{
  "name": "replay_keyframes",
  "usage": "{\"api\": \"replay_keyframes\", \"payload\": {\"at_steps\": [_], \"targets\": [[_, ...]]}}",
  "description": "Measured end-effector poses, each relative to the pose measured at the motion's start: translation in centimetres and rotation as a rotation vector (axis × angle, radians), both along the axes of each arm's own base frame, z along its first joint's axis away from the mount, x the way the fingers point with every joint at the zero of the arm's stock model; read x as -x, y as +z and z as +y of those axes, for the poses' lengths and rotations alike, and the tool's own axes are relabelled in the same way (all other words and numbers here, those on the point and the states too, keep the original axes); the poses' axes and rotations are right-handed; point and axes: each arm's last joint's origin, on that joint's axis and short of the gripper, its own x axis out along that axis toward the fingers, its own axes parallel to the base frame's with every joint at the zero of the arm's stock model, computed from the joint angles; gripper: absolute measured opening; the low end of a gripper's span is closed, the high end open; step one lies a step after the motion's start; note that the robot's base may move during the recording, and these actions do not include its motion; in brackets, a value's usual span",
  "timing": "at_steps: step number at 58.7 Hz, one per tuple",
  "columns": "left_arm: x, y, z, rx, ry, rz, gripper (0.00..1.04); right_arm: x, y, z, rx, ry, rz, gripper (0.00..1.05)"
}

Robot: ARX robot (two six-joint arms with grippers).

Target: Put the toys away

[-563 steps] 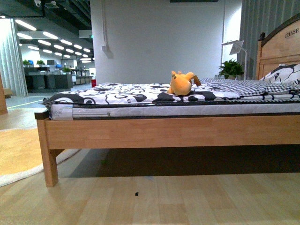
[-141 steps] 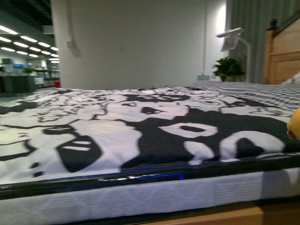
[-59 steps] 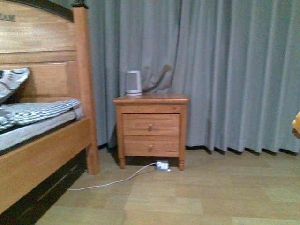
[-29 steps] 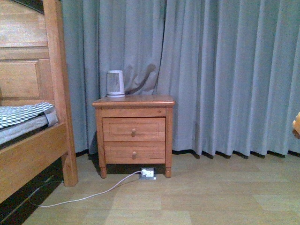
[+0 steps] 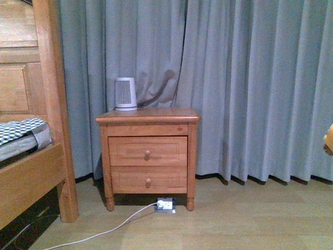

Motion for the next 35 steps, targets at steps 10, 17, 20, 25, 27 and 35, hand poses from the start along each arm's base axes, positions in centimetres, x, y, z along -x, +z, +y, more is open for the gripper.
{"api": "replay_keyframes", "payload": {"at_steps": [10, 17, 20, 25, 27, 35], "targets": [[0.0, 0.0, 0.0, 0.0, 0.001, 0.0, 0.98, 0.01, 0.01, 0.0, 0.001, 0.0, -0.001, 0.07], [0.0, 0.0, 0.0, 0.0, 0.0, 0.0, 0.98, 0.0, 0.0, 0.0, 0.0, 0.0, 0.0, 0.07], [0.0, 0.0, 0.0, 0.0, 0.0, 0.0, 0.98, 0.01, 0.01, 0.0, 0.0, 0.0, -0.001, 0.07], [0.0, 0.0, 0.0, 0.0, 0.0, 0.0, 0.98, 0.0, 0.0, 0.0, 0.0, 0.0, 0.0, 0.07], [0.0, 0.0, 0.0, 0.0, 0.0, 0.0, 0.98, 0.0, 0.0, 0.0, 0.0, 0.0, 0.0, 0.07], [0.0, 0.0, 0.0, 0.0, 0.0, 0.0, 0.98, 0.0, 0.0, 0.0, 0.0, -0.001, 0.0, 0.07]]}}
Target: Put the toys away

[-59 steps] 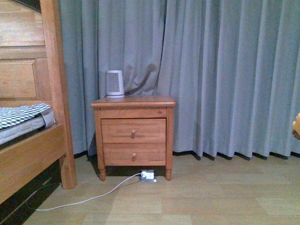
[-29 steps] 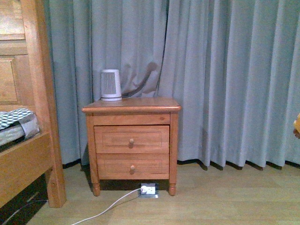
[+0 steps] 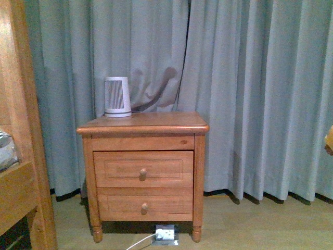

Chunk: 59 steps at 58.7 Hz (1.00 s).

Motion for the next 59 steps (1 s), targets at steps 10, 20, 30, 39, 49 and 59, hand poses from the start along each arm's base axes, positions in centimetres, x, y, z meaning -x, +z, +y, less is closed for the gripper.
{"api": "replay_keyframes", "payload": {"at_steps": [10, 20, 30, 39, 49, 59], "targets": [[0.0, 0.0, 0.0, 0.0, 0.0, 0.0, 0.98, 0.0, 0.0, 0.0, 0.0, 0.0, 0.0, 0.07], [0.0, 0.0, 0.0, 0.0, 0.0, 0.0, 0.98, 0.01, 0.01, 0.01, 0.0, 0.002, -0.001, 0.07], [0.0, 0.0, 0.03, 0.0, 0.008, 0.0, 0.98, 0.0, 0.0, 0.04, 0.001, 0.011, 0.001, 0.07], [0.0, 0.0, 0.03, 0.0, 0.007, 0.0, 0.98, -0.01, -0.02, 0.03, 0.0, 0.006, 0.001, 0.07], [0.0, 0.0, 0.01, 0.0, 0.001, 0.0, 0.98, -0.01, -0.04, -0.01, -0.001, -0.003, 0.001, 0.07], [0.0, 0.0, 0.01, 0.0, 0.002, 0.0, 0.98, -0.01, -0.05, 0.0, 0.0, 0.0, 0.001, 0.07]]}}
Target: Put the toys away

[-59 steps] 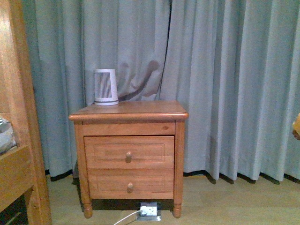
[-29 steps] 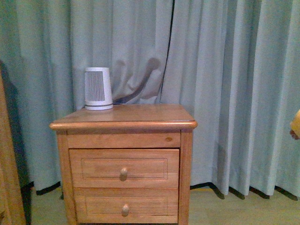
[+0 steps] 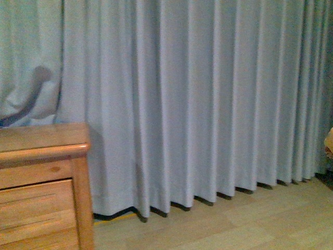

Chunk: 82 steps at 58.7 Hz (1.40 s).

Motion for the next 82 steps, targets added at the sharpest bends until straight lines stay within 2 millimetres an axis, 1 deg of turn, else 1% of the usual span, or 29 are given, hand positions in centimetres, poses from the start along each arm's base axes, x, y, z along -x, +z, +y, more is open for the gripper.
{"api": "replay_keyframes", "payload": {"at_steps": [82], "targets": [[0.0, 0.0, -0.01, -0.001, -0.003, 0.0, 0.98, 0.0, -0.04, -0.02, 0.0, -0.003, 0.0, 0.07]]}}
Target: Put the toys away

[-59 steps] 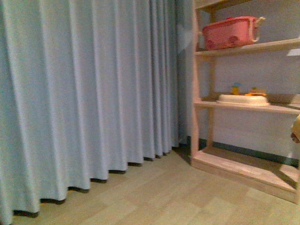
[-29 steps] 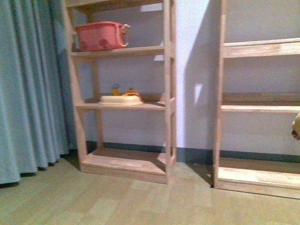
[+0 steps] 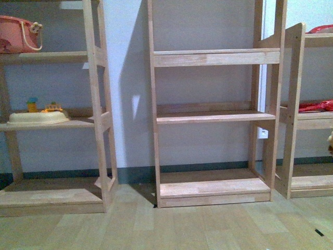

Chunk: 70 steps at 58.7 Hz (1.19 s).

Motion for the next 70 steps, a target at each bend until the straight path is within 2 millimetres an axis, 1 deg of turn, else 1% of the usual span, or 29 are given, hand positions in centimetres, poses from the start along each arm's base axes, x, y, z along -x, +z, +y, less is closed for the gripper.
{"api": "replay_keyframes", "payload": {"at_steps": [70], "targets": [[0.0, 0.0, 0.01, 0.0, 0.002, 0.0, 0.98, -0.01, -0.02, 0.02, 0.0, 0.004, 0.001, 0.07]]}}
